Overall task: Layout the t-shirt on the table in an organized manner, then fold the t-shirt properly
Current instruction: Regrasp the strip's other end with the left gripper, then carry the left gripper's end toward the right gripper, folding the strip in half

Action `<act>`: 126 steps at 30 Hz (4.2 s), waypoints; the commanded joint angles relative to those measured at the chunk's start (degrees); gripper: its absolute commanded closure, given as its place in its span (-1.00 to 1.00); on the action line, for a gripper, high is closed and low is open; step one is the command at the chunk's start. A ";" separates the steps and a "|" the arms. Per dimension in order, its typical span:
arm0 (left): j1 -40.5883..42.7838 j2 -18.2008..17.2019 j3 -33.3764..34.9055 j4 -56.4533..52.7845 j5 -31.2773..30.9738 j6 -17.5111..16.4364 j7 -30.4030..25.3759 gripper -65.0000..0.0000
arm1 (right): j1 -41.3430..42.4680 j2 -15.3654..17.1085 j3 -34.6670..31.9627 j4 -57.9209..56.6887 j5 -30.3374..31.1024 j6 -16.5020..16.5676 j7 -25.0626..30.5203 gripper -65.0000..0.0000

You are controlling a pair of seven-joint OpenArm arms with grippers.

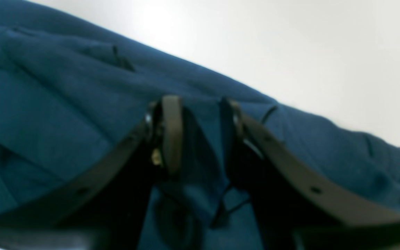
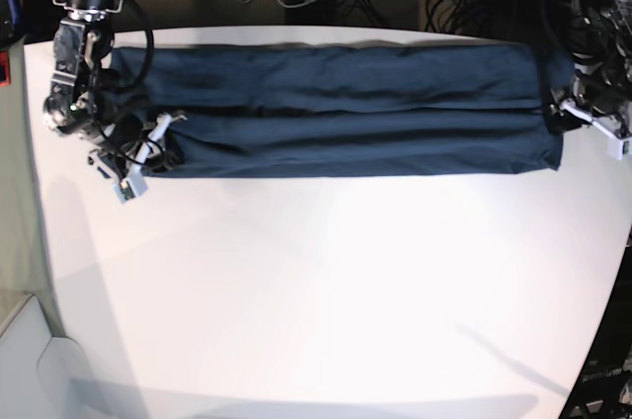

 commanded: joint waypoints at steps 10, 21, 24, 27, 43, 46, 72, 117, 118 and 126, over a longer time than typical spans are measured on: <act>-0.26 0.97 -0.22 0.63 -0.53 -0.16 -0.70 -0.30 | -0.21 0.51 0.00 -0.29 -3.33 -0.71 -3.80 0.35; 0.27 2.02 -0.13 -2.45 -0.53 -0.07 -0.97 -0.30 | -0.21 0.51 0.00 -0.29 -3.33 -0.71 -3.80 0.35; 0.09 2.20 -0.13 -4.64 -0.53 -0.07 -1.23 -0.30 | -0.12 0.51 0.00 -0.29 -3.33 -0.71 -3.80 0.35; 0.09 2.29 0.75 -5.96 -0.88 -0.16 -1.32 -0.28 | 0.15 0.51 0.00 -0.29 -3.33 -0.71 -3.80 0.35; -0.97 2.29 4.27 -7.90 -0.97 0.01 -1.32 0.99 | 0.94 0.51 -0.09 -0.20 -3.33 -0.71 -3.80 0.35; -1.41 1.93 4.27 -1.83 -0.97 0.45 -0.70 0.99 | 0.94 0.51 -0.09 -0.20 -3.33 -0.71 -3.80 0.35; 1.67 22.68 20.09 35.53 7.30 29.38 7.82 0.99 | 0.94 0.69 -0.09 -0.20 -3.33 -0.71 -3.89 0.35; -1.41 26.72 61.50 18.21 18.99 32.81 -7.91 0.99 | 0.50 0.60 -0.17 -0.20 -3.33 -0.71 -4.24 0.35; -1.41 26.72 61.50 18.21 18.99 32.81 -7.91 0.99 | 0.50 0.60 -0.17 -0.20 -3.33 -0.71 -4.24 0.35; -1.76 26.72 61.58 18.48 18.64 32.28 -3.34 0.86 | 0.67 0.69 -0.17 -0.20 -3.33 -0.71 -4.24 0.35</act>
